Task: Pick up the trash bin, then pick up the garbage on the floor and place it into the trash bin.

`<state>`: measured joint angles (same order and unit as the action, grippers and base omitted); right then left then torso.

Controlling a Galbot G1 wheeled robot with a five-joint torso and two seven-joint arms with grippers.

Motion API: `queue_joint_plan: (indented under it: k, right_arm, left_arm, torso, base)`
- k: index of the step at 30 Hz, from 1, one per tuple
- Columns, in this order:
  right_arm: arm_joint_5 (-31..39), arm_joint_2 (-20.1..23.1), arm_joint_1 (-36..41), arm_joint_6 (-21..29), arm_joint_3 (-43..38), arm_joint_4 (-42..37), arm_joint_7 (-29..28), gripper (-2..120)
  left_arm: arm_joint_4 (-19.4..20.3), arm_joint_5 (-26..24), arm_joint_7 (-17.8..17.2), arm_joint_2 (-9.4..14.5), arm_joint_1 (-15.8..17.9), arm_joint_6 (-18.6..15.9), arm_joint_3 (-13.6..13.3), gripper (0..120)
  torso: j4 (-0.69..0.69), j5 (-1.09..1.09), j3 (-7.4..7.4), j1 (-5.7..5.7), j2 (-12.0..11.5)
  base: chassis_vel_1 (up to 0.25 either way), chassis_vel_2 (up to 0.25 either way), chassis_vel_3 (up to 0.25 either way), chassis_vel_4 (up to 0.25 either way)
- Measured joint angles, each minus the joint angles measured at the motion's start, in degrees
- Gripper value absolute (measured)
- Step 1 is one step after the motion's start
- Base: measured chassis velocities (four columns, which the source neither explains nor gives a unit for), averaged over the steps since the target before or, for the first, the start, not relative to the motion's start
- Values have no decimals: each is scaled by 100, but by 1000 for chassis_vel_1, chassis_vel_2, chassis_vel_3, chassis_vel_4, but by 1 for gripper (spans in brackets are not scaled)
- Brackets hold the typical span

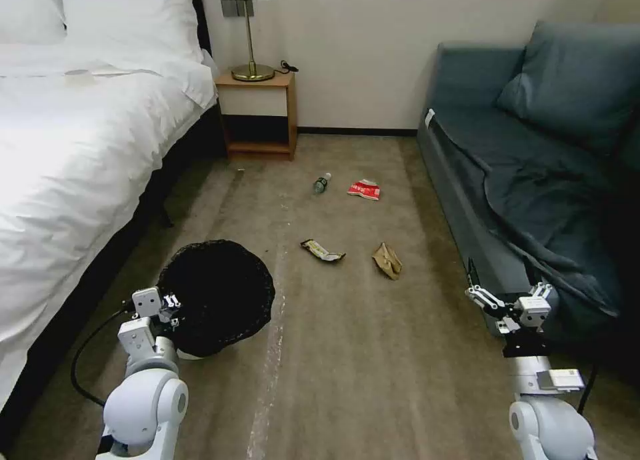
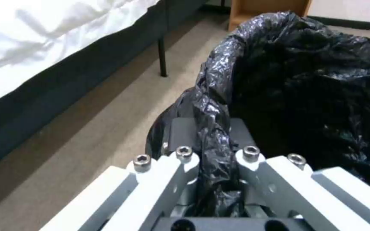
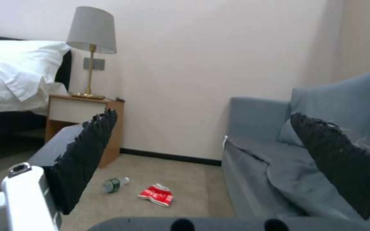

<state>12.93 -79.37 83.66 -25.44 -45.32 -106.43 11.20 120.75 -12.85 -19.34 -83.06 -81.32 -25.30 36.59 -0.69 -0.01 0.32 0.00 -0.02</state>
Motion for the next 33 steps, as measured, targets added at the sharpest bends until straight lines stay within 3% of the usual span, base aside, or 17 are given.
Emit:
queue_joint_plan:
  k: [33]
  right_arm:
    - [1,2,13,-64,-47,11,8,100]
  left_arm:
    - [21,82,88,3,-9,148,14,4]
  torso:
    - [0,-1,0,0,0]
  base:
    - [-135,135,132,-134]
